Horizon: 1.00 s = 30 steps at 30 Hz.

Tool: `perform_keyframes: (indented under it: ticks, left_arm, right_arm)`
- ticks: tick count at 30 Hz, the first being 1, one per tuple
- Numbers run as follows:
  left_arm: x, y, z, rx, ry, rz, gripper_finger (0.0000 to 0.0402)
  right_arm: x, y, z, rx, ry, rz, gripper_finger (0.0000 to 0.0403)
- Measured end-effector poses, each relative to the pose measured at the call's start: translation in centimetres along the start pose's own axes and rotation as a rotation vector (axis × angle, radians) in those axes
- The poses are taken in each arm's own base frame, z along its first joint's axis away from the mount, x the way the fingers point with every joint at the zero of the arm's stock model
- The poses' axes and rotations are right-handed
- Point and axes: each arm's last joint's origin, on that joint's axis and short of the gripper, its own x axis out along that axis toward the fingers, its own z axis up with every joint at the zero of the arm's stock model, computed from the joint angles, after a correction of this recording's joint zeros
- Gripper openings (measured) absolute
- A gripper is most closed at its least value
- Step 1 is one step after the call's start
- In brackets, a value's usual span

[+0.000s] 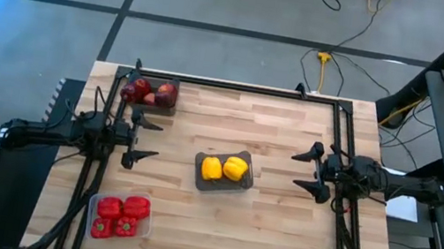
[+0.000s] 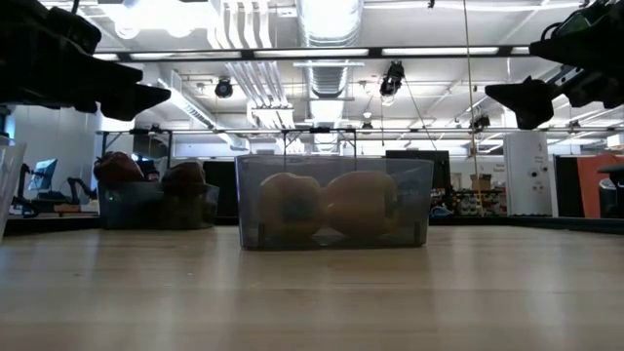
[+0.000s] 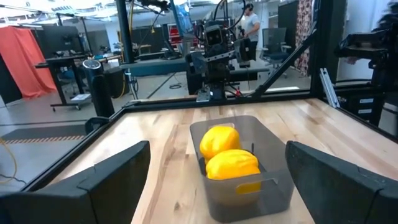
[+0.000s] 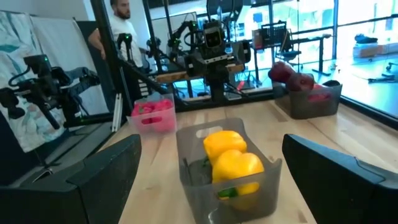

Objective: Sort produce into baskets
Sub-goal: Return to Home Position

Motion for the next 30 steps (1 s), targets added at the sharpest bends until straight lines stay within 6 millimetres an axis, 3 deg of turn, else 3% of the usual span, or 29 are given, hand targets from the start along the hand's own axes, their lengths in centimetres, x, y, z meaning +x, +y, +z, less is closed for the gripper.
perform_keyframes:
  ticks: [30]
  left_arm:
    - [0.00,0.00,0.02,0.000,-0.001,0.000,0.0355]
  right_arm:
    - [0.20,-0.05,-0.18,0.002,0.024,-0.005,0.0382]
